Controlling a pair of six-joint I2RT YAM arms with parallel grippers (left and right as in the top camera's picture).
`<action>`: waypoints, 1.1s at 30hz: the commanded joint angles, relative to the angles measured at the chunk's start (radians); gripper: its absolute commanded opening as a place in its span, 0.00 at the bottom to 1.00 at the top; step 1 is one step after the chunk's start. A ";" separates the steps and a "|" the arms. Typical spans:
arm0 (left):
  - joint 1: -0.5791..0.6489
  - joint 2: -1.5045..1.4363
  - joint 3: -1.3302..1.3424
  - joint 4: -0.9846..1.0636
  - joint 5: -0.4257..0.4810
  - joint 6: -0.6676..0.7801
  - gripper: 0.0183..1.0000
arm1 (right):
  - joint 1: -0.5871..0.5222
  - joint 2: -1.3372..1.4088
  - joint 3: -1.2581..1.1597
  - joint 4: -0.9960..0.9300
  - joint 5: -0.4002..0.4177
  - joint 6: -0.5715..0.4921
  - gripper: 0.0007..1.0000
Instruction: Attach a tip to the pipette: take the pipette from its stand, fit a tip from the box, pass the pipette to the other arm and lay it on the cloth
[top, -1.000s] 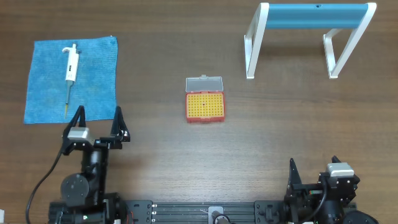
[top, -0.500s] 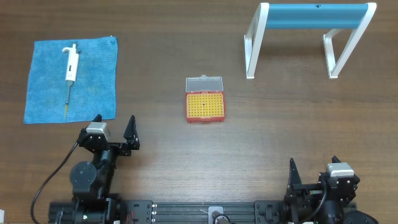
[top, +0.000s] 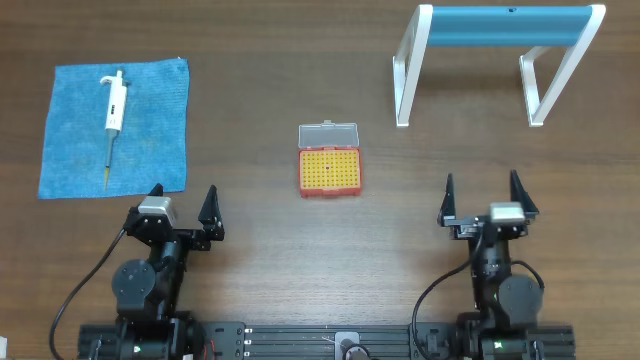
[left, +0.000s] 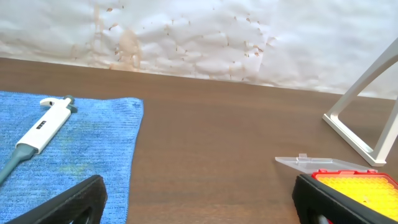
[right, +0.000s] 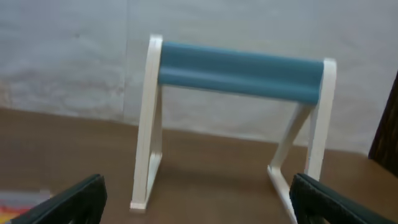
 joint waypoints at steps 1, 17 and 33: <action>0.003 -0.006 -0.003 -0.001 -0.011 0.016 0.96 | 0.005 -0.003 -0.006 -0.212 0.005 -0.013 0.95; 0.003 -0.006 -0.003 -0.001 -0.011 0.017 0.96 | 0.005 -0.002 -0.006 -0.215 0.005 -0.013 0.95; 0.003 -0.006 -0.003 -0.001 -0.011 0.016 0.96 | 0.005 -0.002 -0.006 -0.215 0.006 -0.013 0.95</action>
